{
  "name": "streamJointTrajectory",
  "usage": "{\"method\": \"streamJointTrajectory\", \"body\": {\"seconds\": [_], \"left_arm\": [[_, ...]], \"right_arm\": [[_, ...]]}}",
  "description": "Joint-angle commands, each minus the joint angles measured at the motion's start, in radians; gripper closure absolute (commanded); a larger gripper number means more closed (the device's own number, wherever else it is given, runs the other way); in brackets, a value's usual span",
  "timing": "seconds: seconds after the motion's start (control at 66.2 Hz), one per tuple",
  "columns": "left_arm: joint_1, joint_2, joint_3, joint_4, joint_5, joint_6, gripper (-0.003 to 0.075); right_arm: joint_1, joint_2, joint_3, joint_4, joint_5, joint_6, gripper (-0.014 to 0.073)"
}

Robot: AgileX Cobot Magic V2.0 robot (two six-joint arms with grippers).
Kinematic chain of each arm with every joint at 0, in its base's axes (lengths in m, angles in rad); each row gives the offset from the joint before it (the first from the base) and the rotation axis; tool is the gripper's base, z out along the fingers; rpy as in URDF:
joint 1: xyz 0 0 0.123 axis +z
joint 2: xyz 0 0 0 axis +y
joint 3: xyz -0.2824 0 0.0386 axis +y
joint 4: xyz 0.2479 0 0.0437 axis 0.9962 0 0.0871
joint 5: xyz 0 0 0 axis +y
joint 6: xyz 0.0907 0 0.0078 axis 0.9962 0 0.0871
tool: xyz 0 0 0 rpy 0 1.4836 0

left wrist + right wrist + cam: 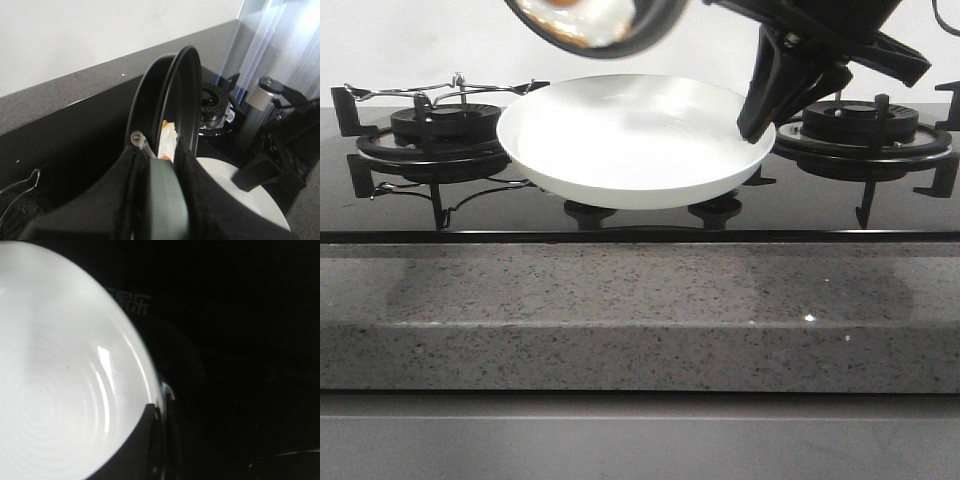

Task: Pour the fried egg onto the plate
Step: 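Tilt the pan over the held plate with the left gripper, sliding the egg out, then return the empty pan onto its burner with the left gripper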

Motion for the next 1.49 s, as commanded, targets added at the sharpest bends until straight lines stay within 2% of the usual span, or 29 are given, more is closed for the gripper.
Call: {"method": "streamJointTrajectory", "body": {"seconds": [0.0,0.151,0.226,0.71,0.83,0.921,1.042,1.147,1.298,1.479], "left_arm": [[-0.065,-0.044,-0.031,-0.018,-0.114,0.088,0.0741],[-0.145,-0.044,-0.031,0.076,-0.205,0.184,0.0741],[-0.163,-0.044,-0.031,0.089,-0.218,0.188,0.074],[-0.162,-0.044,-0.031,0.103,-0.235,0.186,0.074],[-0.149,-0.044,-0.031,0.087,-0.258,0.135,0.074],[-0.097,-0.044,-0.031,0.08,-0.256,0.063,0.074],[0.031,-0.035,-0.031,0.02,-0.228,-0.065,0.074],[0.169,-0.011,-0.031,-0.061,-0.178,-0.255,0.074],[0.349,0.071,-0.029,-0.158,-0.022,-0.495,0.074],[0.481,0.209,-0.029,-0.312,0.2,-0.584,0.074]], "right_arm": [[-0.001,-0.038,-0.026,0.01,-0.038,-0.014,0.066],[-0.001,-0.038,-0.026,0.01,-0.038,-0.014,0.066],[-0.001,-0.038,-0.026,0.01,-0.038,-0.014,0.066],[-0.001,-0.038,-0.026,0.01,-0.038,-0.014,0.066],[-0.001,-0.038,-0.026,0.01,-0.038,-0.014,0.066],[-0.001,-0.038,-0.026,0.01,-0.038,-0.014,0.066],[-0.001,-0.038,-0.026,0.01,-0.038,-0.014,0.066],[-0.001,-0.038,-0.026,0.01,-0.038,-0.014,0.066],[-0.001,-0.038,-0.026,0.01,-0.038,-0.014,0.066],[-0.001,-0.038,-0.026,0.01,-0.038,-0.014,0.066]]}}
